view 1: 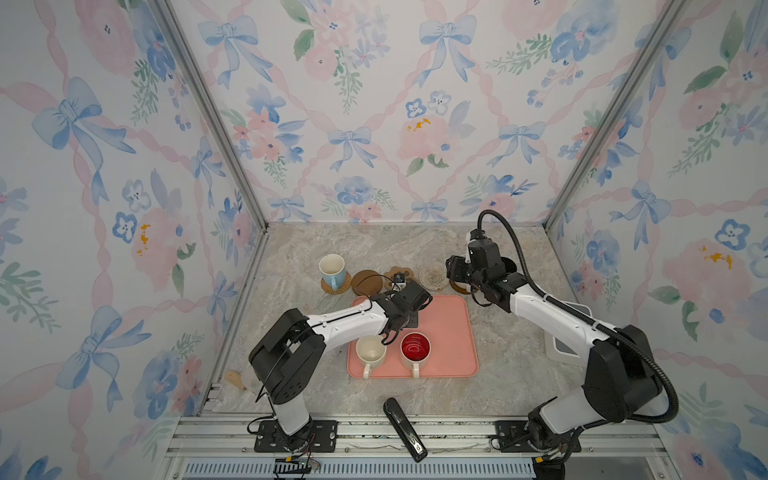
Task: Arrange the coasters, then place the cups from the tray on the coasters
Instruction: 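Lower the left gripper and close it on the grey mug's rim, then lift the grey mug and carry it toward the round wooden coaster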
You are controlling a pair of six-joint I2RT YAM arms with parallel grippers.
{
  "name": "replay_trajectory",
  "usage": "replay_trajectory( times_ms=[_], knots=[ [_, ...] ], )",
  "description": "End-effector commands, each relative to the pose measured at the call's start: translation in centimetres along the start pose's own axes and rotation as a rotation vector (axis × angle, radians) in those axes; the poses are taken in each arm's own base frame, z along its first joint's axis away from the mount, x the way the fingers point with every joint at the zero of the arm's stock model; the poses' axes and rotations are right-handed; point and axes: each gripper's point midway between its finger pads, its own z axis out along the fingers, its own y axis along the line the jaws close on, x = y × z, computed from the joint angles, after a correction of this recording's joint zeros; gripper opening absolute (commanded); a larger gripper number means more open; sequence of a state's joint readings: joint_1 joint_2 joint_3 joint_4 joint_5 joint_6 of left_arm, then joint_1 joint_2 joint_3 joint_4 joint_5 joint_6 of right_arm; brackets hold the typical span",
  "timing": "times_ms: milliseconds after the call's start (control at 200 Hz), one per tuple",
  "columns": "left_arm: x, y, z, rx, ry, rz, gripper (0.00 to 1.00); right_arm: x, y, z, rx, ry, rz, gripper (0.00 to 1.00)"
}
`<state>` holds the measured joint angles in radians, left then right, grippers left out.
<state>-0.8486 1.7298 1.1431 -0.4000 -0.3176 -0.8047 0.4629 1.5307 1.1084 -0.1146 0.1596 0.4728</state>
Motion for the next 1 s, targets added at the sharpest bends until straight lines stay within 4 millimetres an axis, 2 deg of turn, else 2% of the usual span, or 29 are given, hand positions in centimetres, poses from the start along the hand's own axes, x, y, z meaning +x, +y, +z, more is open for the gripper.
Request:
replay_trajectory(
  times_ms=[0, 255, 475, 720, 995],
  knots=[
    [-0.3, 0.4, 0.2, -0.028, -0.001, 0.012, 0.29, -0.2, -0.3, 0.1, -0.004, -0.008, 0.026, 0.60],
    [-0.2, 0.9, 0.1, -0.039, -0.005, 0.008, 0.20, -0.2, -0.6, -0.1, -0.001, -0.010, 0.028, 0.60],
    [-0.5, 1.0, -0.1, -0.043, -0.017, 0.008, 0.00, -0.2, -0.7, -0.1, -0.001, -0.009, 0.032, 0.60],
    [-1.3, 1.1, -0.7, -0.054, -0.053, 0.019, 0.00, -0.2, -0.7, -0.1, -0.003, -0.009, 0.030, 0.60],
    [-3.0, 1.2, -2.4, -0.070, -0.131, 0.026, 0.00, -0.1, -0.7, 0.1, -0.003, -0.001, 0.032, 0.59]
  ],
)
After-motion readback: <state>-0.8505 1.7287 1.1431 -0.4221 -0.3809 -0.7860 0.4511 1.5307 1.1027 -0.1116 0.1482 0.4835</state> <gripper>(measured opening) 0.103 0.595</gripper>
